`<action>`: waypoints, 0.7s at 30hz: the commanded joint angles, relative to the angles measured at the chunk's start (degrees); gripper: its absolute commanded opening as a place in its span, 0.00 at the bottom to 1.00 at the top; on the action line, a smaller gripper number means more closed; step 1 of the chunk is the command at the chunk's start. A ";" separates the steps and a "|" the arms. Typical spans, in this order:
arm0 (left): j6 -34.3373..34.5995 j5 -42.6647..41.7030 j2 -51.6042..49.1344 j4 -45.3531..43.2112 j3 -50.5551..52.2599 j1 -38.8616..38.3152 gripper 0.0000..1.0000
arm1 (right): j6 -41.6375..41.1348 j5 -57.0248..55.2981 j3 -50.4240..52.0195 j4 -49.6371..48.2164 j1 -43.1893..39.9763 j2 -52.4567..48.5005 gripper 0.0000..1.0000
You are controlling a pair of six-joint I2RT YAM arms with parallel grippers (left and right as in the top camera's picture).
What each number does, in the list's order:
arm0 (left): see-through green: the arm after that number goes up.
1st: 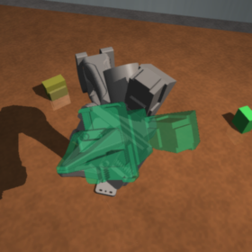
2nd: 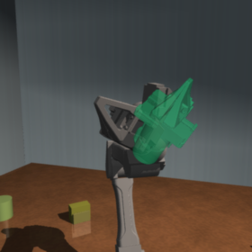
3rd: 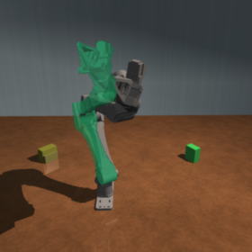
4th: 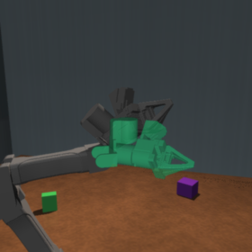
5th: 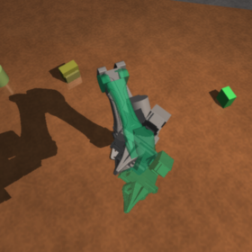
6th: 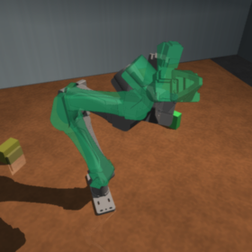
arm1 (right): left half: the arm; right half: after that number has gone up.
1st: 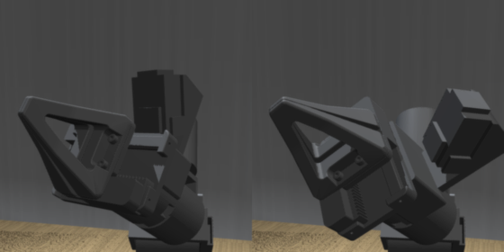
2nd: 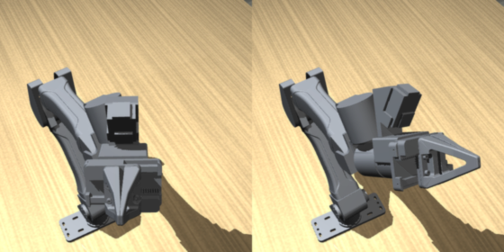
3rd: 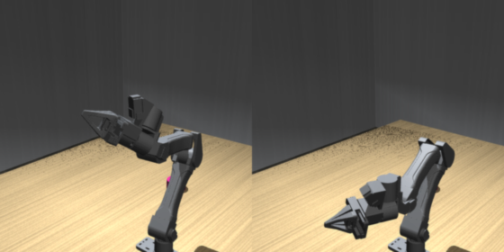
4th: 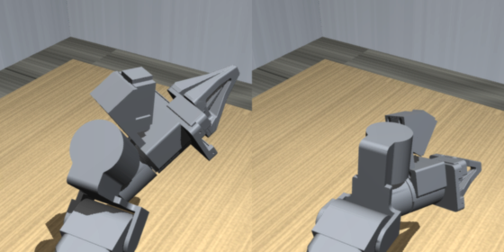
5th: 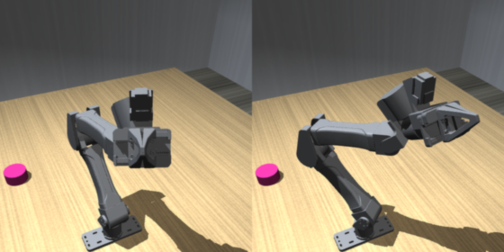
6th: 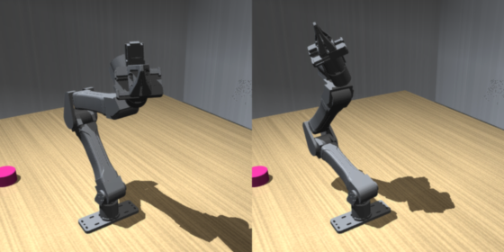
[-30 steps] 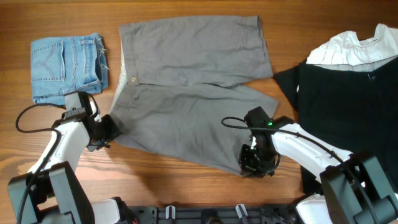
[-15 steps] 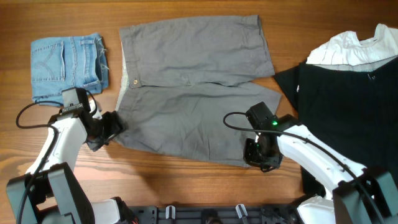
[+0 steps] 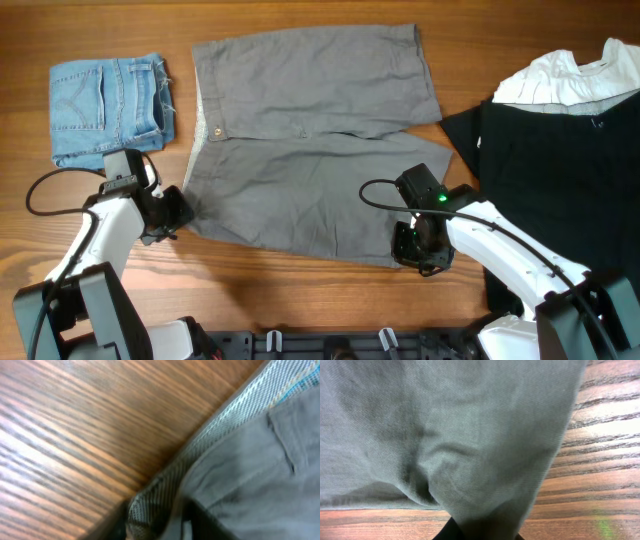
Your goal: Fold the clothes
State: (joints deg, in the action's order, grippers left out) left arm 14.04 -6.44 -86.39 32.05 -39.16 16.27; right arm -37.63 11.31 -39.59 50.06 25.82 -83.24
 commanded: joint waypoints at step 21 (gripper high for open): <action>1.99 0.50 -0.61 3.21 1.27 0.26 0.04 | -4.76 -3.85 -0.46 5.68 -6.47 1.18 0.71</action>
State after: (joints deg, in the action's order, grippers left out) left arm 15.42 -6.70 -86.35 33.93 -39.00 16.25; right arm -40.51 10.13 -39.59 55.29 20.82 -83.22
